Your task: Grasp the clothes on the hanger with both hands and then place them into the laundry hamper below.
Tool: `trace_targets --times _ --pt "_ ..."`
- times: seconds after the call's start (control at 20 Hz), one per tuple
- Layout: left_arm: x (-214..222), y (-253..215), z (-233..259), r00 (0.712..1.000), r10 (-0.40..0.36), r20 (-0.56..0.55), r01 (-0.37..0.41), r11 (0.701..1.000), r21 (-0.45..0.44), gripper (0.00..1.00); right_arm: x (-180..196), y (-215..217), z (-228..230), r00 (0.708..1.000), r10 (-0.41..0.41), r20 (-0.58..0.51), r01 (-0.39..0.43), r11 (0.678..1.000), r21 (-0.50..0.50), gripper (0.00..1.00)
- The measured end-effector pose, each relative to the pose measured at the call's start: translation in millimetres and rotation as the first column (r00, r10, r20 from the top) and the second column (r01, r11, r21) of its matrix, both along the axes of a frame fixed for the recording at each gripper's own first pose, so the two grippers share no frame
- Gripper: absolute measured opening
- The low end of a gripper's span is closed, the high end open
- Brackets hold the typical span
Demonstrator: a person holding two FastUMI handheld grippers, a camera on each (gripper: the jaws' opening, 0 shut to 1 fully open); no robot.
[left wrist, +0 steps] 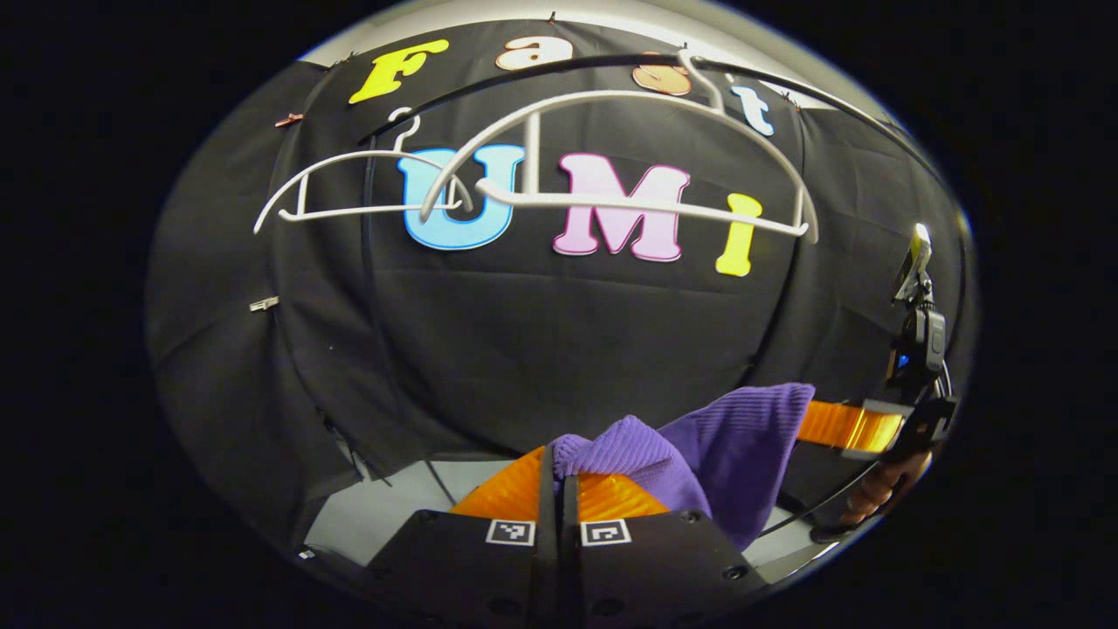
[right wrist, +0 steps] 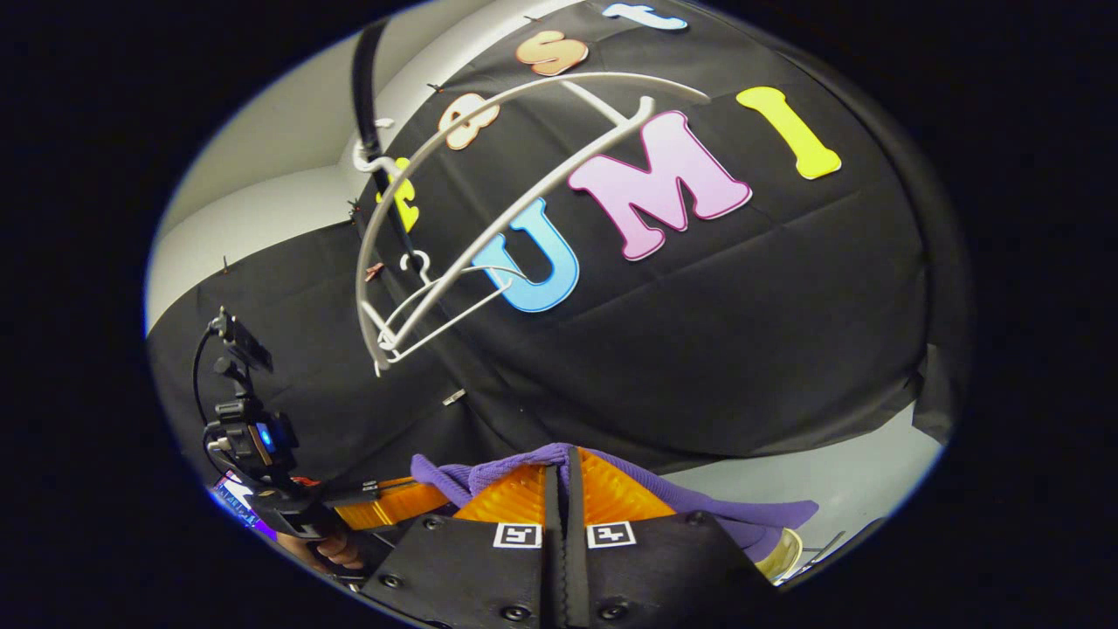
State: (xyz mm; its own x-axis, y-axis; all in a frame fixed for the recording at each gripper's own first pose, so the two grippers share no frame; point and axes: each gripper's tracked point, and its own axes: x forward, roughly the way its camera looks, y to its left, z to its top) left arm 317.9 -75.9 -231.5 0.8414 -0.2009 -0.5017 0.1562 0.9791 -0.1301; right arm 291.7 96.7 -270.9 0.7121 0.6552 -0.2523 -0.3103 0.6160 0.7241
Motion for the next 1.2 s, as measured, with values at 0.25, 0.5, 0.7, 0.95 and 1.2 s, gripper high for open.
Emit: trace_targets --times 0.25,0.5,0.7,0.95,1.2 --pt "-1 -23 72 0.994 -0.027 0.109 0.038 0.995 -0.095 0.05 -8 -5 60 0.998 -0.007 0.065 0.007 1.0 0.001 0.04" --pt "-15 -27 31 0.999 -0.035 0.03 0.038 0.994 -0.107 0.05 -23 9 21 0.999 0.045 0.008 -0.045 0.997 -0.061 0.04" --pt "-28 -37 -63 0.989 -0.036 -0.143 0.022 0.995 -0.102 0.05 -47 8 -69 0.992 0.066 -0.109 -0.091 0.968 -0.233 0.05" --pt "-52 -48 -186 0.921 -0.043 -0.387 0.019 0.998 -0.065 0.05 -78 -1 -197 0.951 0.106 -0.291 -0.233 0.864 -0.447 0.05" --pt "-81 -58 -265 0.828 -0.029 -0.56 0.048 0.999 0.019 0.05 -126 -8 -286 0.875 0.085 -0.476 -0.347 0.796 -0.496 0.05"
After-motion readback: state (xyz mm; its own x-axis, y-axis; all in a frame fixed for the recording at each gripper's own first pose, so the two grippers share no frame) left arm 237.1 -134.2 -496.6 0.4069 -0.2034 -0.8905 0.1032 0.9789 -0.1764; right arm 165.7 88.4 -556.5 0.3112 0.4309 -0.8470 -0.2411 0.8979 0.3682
